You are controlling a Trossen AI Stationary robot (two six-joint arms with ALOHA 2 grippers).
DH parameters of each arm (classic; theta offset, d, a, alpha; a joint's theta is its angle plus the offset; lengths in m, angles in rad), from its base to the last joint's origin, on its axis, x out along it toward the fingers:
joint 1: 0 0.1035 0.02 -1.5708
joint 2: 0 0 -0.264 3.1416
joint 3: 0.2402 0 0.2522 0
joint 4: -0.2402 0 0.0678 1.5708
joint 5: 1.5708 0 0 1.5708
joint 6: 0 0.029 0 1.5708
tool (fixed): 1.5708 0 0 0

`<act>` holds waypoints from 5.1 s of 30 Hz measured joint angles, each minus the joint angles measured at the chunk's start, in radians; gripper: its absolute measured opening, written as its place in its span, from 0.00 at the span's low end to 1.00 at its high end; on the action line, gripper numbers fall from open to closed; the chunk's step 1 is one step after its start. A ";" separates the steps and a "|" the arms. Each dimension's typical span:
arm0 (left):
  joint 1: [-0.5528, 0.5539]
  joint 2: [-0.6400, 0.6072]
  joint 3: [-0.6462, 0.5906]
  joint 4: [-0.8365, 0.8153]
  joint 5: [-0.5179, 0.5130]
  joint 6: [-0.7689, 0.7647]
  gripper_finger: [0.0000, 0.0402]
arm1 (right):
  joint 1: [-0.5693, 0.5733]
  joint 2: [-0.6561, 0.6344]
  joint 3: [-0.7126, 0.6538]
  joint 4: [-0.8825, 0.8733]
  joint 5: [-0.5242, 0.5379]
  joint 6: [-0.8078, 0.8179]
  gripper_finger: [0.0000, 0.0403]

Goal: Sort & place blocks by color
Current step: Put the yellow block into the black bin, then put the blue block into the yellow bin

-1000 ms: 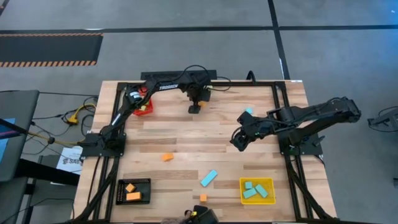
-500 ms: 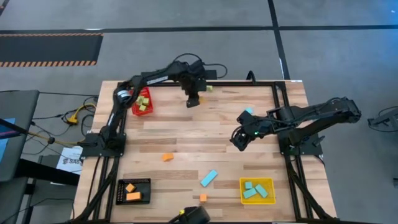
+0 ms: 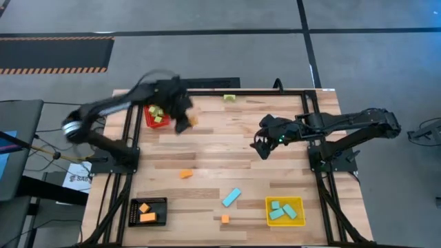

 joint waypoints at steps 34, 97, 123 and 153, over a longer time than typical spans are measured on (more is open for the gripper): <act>-1.278 0.038 -0.388 0.229 -0.193 -0.858 0.27 | -0.238 0.048 0.000 0.288 -0.136 -0.355 0.79; -0.828 0.237 -0.395 0.399 -0.433 -0.659 0.25 | -0.077 0.047 0.000 0.075 -0.211 -0.302 0.79; -1.405 -0.077 -0.453 0.215 -0.245 -1.180 0.25 | -0.129 0.198 0.000 0.258 -0.243 -0.365 0.79; -1.263 -0.067 -0.428 0.309 -0.165 -0.967 0.97 | -0.140 0.176 0.000 0.157 -0.276 -0.412 0.79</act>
